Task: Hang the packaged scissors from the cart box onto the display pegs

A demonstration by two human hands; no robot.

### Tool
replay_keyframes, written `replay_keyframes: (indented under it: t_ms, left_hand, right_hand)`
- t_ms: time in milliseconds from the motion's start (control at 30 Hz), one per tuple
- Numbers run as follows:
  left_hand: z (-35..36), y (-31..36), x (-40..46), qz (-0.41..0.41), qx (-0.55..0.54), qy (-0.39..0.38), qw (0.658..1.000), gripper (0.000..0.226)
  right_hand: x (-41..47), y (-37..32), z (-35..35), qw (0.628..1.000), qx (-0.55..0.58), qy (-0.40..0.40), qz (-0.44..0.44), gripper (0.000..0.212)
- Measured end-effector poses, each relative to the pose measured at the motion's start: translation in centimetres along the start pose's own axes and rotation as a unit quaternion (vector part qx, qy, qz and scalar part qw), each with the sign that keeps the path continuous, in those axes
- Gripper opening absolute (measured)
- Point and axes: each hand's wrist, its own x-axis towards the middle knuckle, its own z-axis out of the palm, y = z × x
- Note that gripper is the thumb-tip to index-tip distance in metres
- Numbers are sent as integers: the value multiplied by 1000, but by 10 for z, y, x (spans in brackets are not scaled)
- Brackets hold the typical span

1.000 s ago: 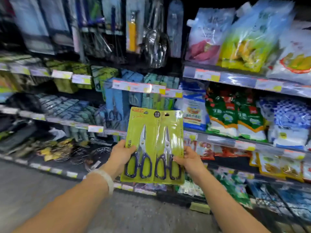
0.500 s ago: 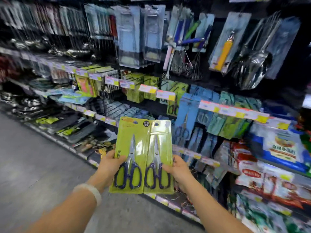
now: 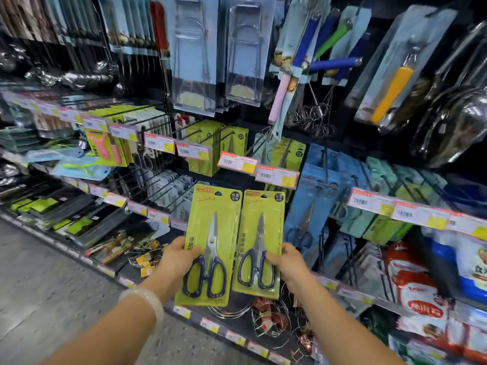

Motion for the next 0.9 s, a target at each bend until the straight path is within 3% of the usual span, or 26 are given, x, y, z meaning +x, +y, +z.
replay_keyframes:
  t_ms: [300,467,700,800,900]
  left_hand:
    - [3,17,65,-9,62,-61,996,22]
    - [4,29,88,-13,84,-106,991,13]
    - [8,32,106,-10,114,-144,983,19]
    - [8,33,109,-10,130,-153,979,18]
    - [7,33,111,-7,145,-157,977,22]
  right_hand:
    - [52,-31,4,996,73,47,-4,16]
    - [63,-24,8,996,57,64,5,29]
    - [73,-16,16,998,32,58,20,56]
    - [70,-21,16,997,44,54,14,29]
    - [72,-21,13,997,51,52,-2,28]
